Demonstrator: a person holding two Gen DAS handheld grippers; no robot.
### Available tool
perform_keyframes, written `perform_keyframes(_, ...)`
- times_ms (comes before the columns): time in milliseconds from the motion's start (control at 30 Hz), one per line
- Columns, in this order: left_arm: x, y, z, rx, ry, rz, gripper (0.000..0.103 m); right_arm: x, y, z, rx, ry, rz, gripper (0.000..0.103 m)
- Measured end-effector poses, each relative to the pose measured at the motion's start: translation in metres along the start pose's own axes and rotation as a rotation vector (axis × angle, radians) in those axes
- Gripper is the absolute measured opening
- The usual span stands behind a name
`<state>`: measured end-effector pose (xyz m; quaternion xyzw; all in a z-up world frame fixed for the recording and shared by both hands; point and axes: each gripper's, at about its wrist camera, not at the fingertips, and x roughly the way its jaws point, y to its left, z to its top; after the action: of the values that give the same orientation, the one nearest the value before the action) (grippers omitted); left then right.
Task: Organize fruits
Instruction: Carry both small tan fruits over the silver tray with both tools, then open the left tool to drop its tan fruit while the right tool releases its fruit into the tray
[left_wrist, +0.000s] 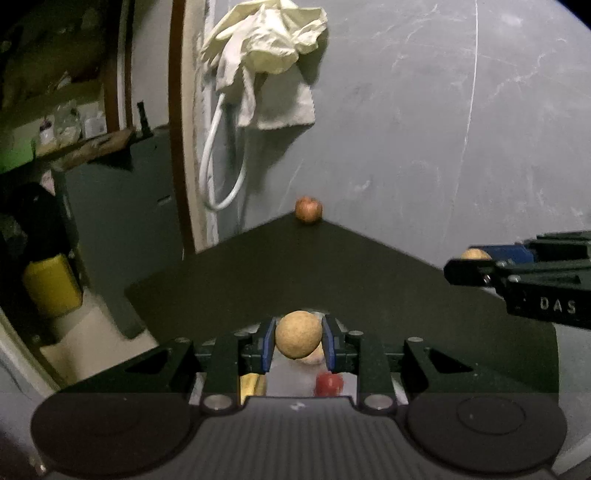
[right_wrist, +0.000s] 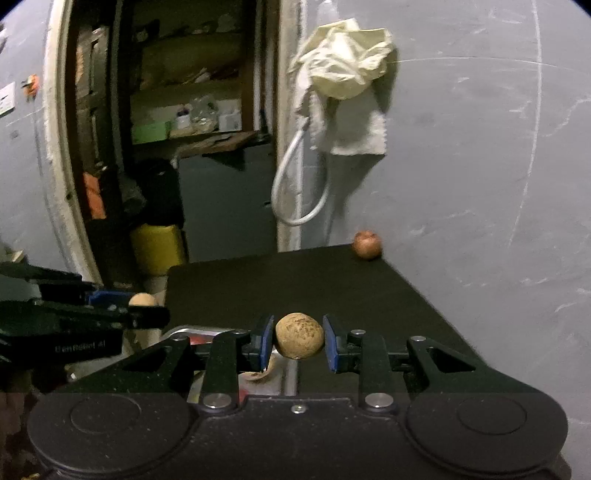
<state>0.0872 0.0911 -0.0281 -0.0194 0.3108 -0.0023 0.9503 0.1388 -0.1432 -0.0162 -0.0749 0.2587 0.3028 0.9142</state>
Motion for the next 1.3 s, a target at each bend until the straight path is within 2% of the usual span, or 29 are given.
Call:
perform_keyframes(233,-0.021,0.001,-0.054,-0.046,0.067,-0.024,0.028,-0.013,0.027,-0.038,-0.006,0.067,0.016,0.030)
perform_keyframes(500,-0.024,-0.019,-0.109,-0.063,0.173,-0.062,0.028,-0.012,0.039,-0.091,0.009,0.180,0.046,0.030)
perform_keyframes(867,0.000,-0.035,-0.131,-0.086,0.233,-0.021,0.028,0.011,0.030,-0.118,-0.015,0.268,0.108,0.030)
perform_keyframes(1300,0.015,-0.038,-0.133,-0.087,0.259,0.024,0.028,0.029,0.029,-0.138,-0.045,0.326,0.167,0.030)
